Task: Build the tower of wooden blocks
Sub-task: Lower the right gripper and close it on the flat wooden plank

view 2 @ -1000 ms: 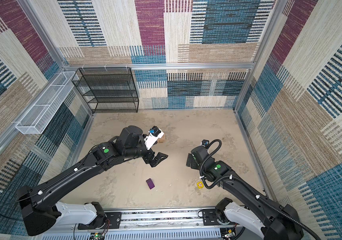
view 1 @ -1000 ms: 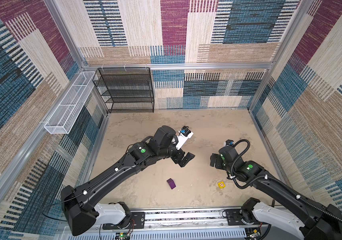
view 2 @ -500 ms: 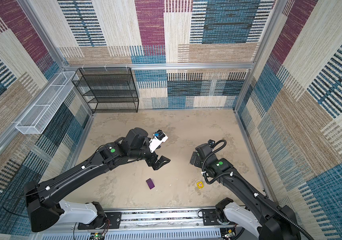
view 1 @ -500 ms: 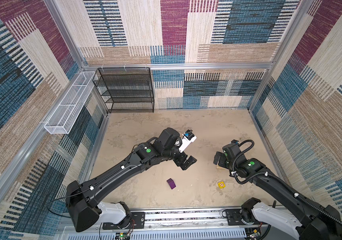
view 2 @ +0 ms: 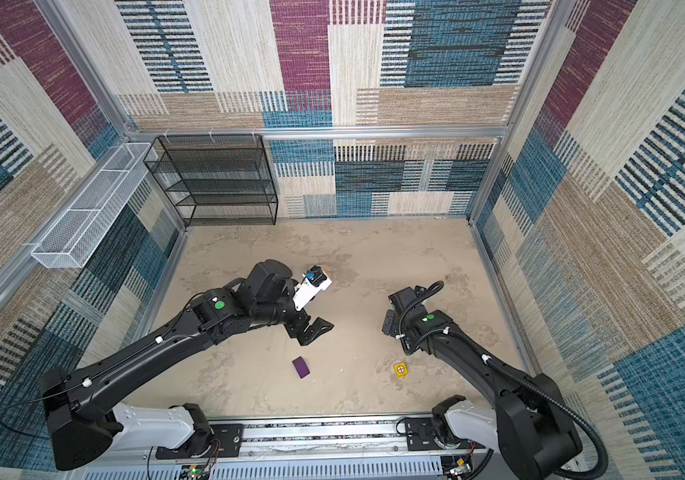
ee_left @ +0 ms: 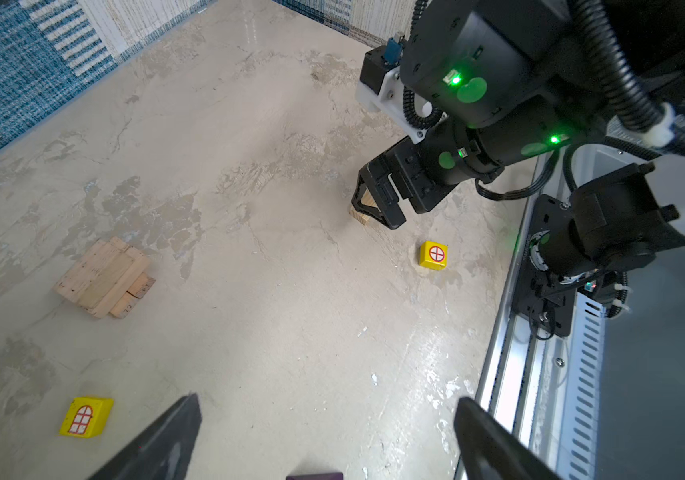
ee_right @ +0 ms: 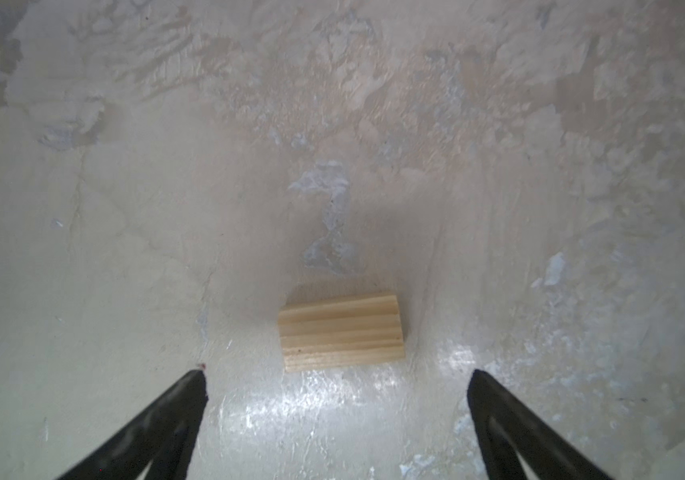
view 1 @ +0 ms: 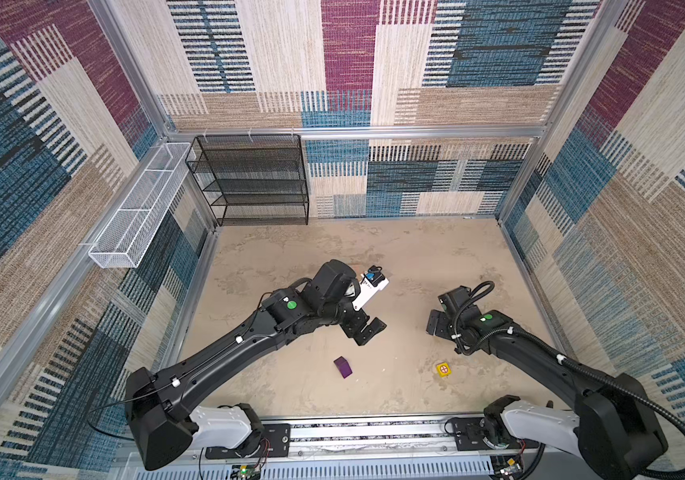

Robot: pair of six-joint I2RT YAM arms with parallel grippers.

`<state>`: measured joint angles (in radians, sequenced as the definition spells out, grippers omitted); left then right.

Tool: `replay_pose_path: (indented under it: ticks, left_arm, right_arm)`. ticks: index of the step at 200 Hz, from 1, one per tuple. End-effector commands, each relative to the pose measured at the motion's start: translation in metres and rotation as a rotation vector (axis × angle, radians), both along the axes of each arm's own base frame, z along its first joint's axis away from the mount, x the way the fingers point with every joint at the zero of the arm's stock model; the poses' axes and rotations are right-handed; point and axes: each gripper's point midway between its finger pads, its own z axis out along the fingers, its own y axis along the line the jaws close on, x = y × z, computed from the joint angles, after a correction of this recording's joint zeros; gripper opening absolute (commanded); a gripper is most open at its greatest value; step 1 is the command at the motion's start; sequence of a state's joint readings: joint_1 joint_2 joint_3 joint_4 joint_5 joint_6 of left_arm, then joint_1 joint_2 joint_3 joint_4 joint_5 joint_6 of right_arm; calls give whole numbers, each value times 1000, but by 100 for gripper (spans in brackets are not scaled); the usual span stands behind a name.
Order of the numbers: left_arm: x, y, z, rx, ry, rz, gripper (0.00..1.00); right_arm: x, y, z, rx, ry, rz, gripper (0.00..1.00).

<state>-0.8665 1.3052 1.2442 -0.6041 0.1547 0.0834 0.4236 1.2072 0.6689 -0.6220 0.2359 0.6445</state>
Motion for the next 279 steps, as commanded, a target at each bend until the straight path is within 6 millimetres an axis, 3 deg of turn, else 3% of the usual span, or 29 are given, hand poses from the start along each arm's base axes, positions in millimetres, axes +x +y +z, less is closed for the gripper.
replay_pose_path:
  ticks: [1, 73, 134, 180, 238, 279]
  left_arm:
    - [2, 6, 0, 35, -36, -1, 100]
    - [2, 9, 0, 37, -49, 2, 100]
    - [1, 7, 0, 28, -37, -1, 100]
    - [3, 7, -3, 40, -35, 5, 100]
    - [4, 10, -4, 54, -49, 10, 100]
    - [3, 9, -6, 53, -43, 4, 100]
  right_arm:
    - [14, 2, 3, -33, -24, 38, 100]
    - [17, -1, -4, -37, 7, 37, 95]
    - [9, 1, -24, -32, 70, 47, 90]
    - [10, 4, -28, -26, 81, 65, 86]
    - [10, 6, -28, -23, 81, 75, 74]
    - [9, 6, -31, -23, 89, 78, 73]
